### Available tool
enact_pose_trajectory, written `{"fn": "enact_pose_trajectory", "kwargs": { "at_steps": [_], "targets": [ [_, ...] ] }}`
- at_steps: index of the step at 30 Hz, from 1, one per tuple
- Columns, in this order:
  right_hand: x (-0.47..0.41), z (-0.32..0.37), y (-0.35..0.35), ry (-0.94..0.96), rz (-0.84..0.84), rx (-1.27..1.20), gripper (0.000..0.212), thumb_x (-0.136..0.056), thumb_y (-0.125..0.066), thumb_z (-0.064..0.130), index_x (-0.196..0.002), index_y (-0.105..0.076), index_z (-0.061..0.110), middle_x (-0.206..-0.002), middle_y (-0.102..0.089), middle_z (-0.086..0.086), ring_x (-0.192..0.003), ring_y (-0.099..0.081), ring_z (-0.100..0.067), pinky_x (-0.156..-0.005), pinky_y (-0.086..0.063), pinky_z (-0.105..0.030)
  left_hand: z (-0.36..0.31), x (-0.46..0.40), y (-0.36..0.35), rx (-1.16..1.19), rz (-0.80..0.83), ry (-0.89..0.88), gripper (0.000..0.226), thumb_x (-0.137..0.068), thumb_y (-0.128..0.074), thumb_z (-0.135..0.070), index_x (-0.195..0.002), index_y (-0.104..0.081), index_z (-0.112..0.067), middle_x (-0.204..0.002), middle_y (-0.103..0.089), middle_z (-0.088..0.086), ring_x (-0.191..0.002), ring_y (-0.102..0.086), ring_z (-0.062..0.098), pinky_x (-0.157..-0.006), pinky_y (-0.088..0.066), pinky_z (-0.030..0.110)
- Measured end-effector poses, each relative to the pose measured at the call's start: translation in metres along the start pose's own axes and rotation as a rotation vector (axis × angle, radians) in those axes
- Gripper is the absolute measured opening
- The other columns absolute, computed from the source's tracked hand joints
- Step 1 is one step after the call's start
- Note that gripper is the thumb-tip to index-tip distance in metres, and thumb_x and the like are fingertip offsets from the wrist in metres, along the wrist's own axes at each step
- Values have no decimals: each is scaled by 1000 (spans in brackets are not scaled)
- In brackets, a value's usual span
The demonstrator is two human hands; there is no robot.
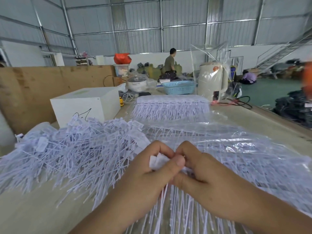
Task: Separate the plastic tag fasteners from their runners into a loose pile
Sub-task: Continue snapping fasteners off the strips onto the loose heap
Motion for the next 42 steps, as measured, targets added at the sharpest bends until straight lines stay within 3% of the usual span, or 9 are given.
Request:
{"fn": "enact_pose_trajectory", "kwargs": {
  "at_steps": [3, 10, 16, 24, 29, 33, 37, 39, 42],
  "targets": [
    [0, -1, -4, -18, 36, 3, 20, -95, -51, 49, -87, -41, 35, -75, -62, 15, -60, -58, -10, -56, -45, -40, -6, 0, 2, 11, -32, -17, 28, -68, -66, -50, -68, -63, -22, -57, -59, 3, -43, -52, 8, -44, -40, 17],
    [-3, -10, -3, -78, 60, 116, 28, -96, -47, 51, -85, -59, 28, -53, -49, 12, -45, -42, -6, -49, -31, -23, 0, -5, 16, -2, -69, 48, 11, -75, -66, -27, -67, -70, -21, -46, -51, 2, -38, -44, 11, -39, -34, 21],
    [0, 18, 15, 15, -258, 275, 43, -88, -43, 59, -72, -53, 21, -48, -42, 7, -47, -47, -15, -45, -37, -35, 11, -1, 13, 587, -210, 196, 30, -52, -73, -29, -70, -63, -8, -45, -41, 5, -30, -34, 10, -34, -25, 15],
    [6, 43, 18, 177, -349, 584, 29, -90, -48, 34, -65, -40, 22, -51, -31, 11, -37, -36, -15, -35, -31, -26, 5, -1, 31, 164, -289, 190, 33, -91, -60, -21, -58, -64, -16, -41, -42, 4, -30, -33, 11, -33, -26, 15],
    [8, 43, 14, 205, -336, 618, 31, -92, -46, 34, -67, -58, 19, -48, -44, 8, -37, -41, -13, -34, -36, -27, 12, 0, 23, 288, -233, 286, 36, -91, -59, -18, -55, -61, -15, -41, -38, 3, -28, -28, 10, -31, -22, 14],
    [16, 51, 26, 261, -429, 488, 29, -93, -48, 37, -67, -43, 27, -49, -28, 14, -39, -34, -7, -36, -32, -24, 35, 0, 75, 578, -509, 367, 25, -96, -49, -11, -71, -51, -13, -46, -29, -4, -31, -23, 7, -31, -22, 14],
    [11, 36, 33, 139, -404, 316, 20, -95, -46, 53, -101, -51, 35, -43, -41, 17, -43, -45, 0, -41, -31, -13, 13, -6, 37, 399, -308, 184, 15, -83, -67, -29, -76, -65, -16, -49, -51, -1, -35, -43, 8, -39, -35, 20],
    [3, 20, 20, 76, -235, 245, 38, -95, -40, 56, -127, -41, 36, -56, -55, 29, -52, -52, 7, -50, -37, -12, 1, -4, 1, 299, -172, 80, 30, -80, -65, -49, -72, -69, -20, -54, -58, 2, -38, -49, 9, -40, -38, 20],
    [2, 8, 4, 35, -21, 236, 60, -90, -36, 62, -143, -22, 37, -84, -70, 17, -66, -59, 3, -67, -50, -24, 1, 1, -10, 79, -68, 22, 45, -84, -52, -67, -77, -70, -26, -54, -59, -1, -44, -52, 9, -46, -41, 20]
  ]
}}
Point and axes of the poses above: each hand's wrist, its own x-axis away from the middle knuckle, its own y-axis out of the back of the hand, z = x × y, the point moved 9 cm from there along -x, towards the middle knuckle
